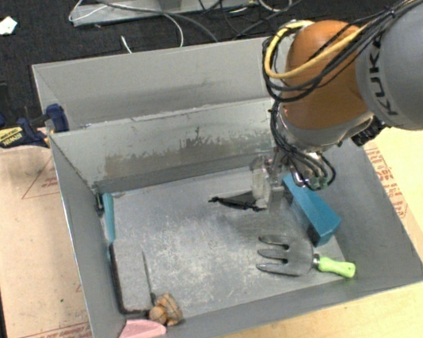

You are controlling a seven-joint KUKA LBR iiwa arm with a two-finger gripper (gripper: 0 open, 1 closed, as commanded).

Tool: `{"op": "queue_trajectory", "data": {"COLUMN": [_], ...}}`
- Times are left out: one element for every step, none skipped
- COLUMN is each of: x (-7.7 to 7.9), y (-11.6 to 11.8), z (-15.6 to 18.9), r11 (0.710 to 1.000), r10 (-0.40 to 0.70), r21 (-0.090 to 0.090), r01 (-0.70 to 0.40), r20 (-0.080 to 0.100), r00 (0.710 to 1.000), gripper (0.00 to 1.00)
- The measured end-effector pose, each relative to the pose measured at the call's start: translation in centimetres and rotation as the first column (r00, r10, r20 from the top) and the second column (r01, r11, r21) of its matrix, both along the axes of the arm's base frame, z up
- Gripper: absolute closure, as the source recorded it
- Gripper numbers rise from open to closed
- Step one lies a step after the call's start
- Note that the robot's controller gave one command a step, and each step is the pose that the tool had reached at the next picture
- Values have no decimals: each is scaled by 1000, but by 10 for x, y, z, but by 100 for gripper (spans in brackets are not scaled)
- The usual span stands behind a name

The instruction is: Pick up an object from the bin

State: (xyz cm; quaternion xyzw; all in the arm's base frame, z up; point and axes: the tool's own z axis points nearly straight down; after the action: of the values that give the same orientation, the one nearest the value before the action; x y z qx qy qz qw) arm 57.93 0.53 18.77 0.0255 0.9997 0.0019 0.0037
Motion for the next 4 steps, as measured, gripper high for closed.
{"op": "queue_trajectory", "data": {"x": [-9,-3,-16,-5], "y": [15,11,28,23], "z": [-6,-17,-43,21], "r11": [1000,990,998,995], "r10": [-9,-142,-66,-103], "r21": [2,3,3,4], "r01": [9,142,66,103], "r20": [9,7,2,5], "r00": [1000,990,998,995], "gripper": [100,100,100,100]}}
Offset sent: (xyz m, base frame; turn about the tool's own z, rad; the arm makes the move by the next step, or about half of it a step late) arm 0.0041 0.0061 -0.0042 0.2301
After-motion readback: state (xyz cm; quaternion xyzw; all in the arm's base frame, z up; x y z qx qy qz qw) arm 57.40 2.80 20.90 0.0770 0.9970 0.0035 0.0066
